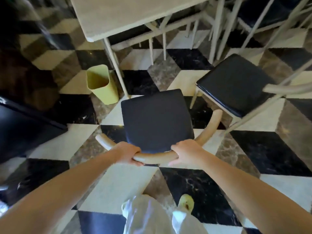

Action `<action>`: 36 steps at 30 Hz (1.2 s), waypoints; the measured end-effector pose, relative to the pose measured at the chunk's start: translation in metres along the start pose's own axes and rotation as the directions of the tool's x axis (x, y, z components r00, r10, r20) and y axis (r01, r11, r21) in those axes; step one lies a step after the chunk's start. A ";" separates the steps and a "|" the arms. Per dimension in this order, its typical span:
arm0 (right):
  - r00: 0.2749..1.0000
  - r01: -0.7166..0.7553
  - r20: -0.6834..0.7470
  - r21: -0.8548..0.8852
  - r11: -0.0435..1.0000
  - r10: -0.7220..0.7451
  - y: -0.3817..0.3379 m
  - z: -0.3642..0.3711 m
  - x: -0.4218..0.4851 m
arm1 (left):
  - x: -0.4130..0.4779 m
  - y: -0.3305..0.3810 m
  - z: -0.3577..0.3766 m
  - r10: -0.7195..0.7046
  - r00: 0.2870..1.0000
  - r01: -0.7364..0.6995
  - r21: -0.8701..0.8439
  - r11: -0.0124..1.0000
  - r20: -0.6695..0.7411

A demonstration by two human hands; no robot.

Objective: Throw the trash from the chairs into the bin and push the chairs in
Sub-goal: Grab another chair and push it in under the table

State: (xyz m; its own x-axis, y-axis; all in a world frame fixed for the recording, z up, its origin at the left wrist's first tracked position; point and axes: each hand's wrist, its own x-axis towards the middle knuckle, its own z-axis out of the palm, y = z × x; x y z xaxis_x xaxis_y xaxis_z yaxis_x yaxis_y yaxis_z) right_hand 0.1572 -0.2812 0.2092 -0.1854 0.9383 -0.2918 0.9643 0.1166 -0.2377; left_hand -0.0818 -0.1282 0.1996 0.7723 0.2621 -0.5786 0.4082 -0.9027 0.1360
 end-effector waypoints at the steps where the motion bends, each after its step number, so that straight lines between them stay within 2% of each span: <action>1: 1.000 0.011 -0.014 -0.015 1.000 -0.011 0.002 0.001 -0.001 | -0.001 0.001 -0.002 -0.049 0.998 0.049 -0.004 0.999 0.042; 4: 0.998 0.017 -0.065 -0.055 0.998 -0.020 0.014 0.003 -0.004 | -0.001 0.007 -0.014 -0.119 0.980 0.135 -0.096 0.986 0.159; 6: 0.996 0.057 -0.067 -0.087 0.995 -0.062 0.025 0.003 -0.006 | 0.002 0.011 -0.020 -0.130 0.973 0.158 -0.138 0.978 0.188; 10: 0.981 0.117 -0.138 -0.156 0.981 -0.139 0.052 -0.001 -0.010 | 0.015 0.024 -0.033 -0.163 0.967 0.190 -0.131 0.973 0.195; 18: 0.967 0.097 -0.221 -0.152 0.984 -0.129 0.099 -0.016 0.001 | 0.051 0.024 -0.076 -0.188 0.966 0.206 -0.085 0.975 0.178; 31: 0.915 0.143 -0.339 -0.238 0.961 -0.220 0.168 -0.066 0.126 | 0.129 -0.076 -0.131 -0.226 0.959 0.252 -0.152 0.956 0.169; 36: 0.906 0.120 -0.367 -0.252 0.960 -0.210 0.209 -0.096 0.187 | 0.173 -0.125 -0.167 -0.233 0.961 0.261 -0.204 0.944 0.150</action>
State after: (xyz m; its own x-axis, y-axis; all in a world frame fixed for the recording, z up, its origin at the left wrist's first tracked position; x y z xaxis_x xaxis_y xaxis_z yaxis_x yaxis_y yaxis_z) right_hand 0.3427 -0.0503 0.1940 -0.3011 0.9453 0.1253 0.9513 0.3069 -0.0294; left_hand 0.0814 0.0870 0.2167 0.5740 0.4115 -0.7080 0.6859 -0.7139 0.1411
